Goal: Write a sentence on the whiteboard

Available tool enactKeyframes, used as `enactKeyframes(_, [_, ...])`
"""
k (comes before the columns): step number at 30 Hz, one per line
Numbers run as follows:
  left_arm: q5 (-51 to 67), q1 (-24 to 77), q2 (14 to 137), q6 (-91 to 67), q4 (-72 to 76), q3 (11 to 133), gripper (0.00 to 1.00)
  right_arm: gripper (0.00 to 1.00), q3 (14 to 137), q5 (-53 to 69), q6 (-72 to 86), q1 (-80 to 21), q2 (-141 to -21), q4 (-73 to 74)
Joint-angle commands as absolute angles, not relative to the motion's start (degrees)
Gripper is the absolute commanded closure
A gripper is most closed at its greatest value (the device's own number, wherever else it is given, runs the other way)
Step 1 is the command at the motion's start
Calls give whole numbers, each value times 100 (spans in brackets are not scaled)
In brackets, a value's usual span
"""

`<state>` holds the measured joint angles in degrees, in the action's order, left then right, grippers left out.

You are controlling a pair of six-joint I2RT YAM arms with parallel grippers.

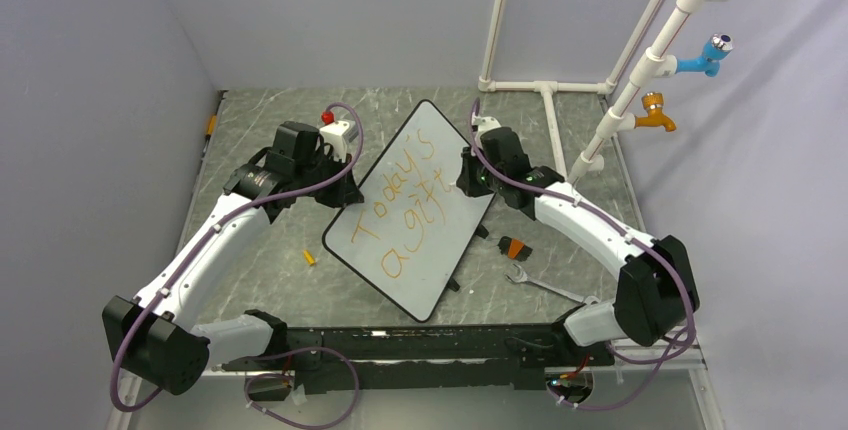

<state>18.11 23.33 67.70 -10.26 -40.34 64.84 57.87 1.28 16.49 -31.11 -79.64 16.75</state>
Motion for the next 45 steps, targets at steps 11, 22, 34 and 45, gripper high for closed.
enactKeyframes(11, [881,2329,6789,-404,-4056,6447,100,100,6352,-162,1530,-3120,-7849,1788])
enactKeyframes(22, [800,2329,6748,-396,-4078,6445,100,100,6116,-524,1569,-3082,-7529,1814])
enactKeyframes(34, [728,2329,6699,-387,-4074,6437,100,100,5804,-193,1843,-2800,-7729,1372])
enactKeyframes(45, [759,2329,6671,-378,-4067,6434,100,100,5752,-26,1881,-2719,-8038,1192])
